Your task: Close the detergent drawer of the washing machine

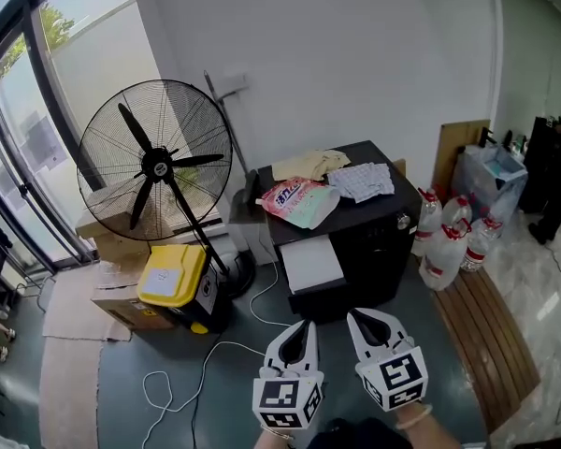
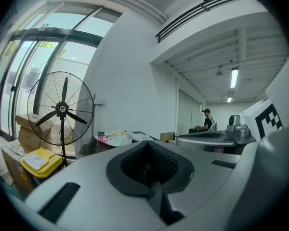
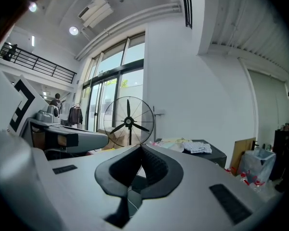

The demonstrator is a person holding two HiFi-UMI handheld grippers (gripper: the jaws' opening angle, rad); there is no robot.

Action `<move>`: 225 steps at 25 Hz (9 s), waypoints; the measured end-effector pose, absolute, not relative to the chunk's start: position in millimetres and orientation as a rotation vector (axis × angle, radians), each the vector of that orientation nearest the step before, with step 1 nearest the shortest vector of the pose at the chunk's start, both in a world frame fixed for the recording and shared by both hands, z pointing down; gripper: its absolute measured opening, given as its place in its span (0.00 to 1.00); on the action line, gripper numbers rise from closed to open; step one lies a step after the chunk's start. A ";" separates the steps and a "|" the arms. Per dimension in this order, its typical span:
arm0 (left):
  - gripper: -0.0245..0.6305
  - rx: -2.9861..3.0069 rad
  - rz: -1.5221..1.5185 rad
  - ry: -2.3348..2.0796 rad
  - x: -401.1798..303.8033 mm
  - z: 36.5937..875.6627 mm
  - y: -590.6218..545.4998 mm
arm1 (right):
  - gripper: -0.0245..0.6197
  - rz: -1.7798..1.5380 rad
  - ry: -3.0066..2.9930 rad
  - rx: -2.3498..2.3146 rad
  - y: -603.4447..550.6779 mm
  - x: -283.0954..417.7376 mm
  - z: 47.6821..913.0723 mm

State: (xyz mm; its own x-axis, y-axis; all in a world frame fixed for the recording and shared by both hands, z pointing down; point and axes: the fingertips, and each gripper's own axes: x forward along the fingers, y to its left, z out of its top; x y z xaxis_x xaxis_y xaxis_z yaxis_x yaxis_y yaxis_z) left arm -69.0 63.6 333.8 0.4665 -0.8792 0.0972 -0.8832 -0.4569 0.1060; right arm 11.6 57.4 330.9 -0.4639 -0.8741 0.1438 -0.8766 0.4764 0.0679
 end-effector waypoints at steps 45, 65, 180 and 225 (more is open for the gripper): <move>0.10 2.343 0.164 -1.604 -75.2 567.9 -86.3 | 0.16 0.232 -2.460 1.329 -92.9 20.9 557.9; 0.18 2.198 0.198 -1.718 -105.2 606.7 -112.8 | 0.17 0.293 -2.395 1.359 -118.3 31.3 598.3; 0.23 2.249 0.173 -1.673 -124.9 590.3 -281.9 | 0.15 0.238 -2.352 1.540 -288.6 6.3 580.1; 0.19 2.239 0.153 -1.727 -129.5 590.5 -300.5 | 0.11 0.182 -2.340 1.618 -308.4 9.8 580.2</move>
State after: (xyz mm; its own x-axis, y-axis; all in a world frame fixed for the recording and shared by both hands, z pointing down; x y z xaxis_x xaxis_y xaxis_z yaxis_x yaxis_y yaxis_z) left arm -129.5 -300.5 590.5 0.2680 -0.9250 0.2695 -0.9579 -0.2261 0.1768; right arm 9.8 -308.4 580.2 -0.3275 -0.8937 0.3066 -0.9304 0.3616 0.0600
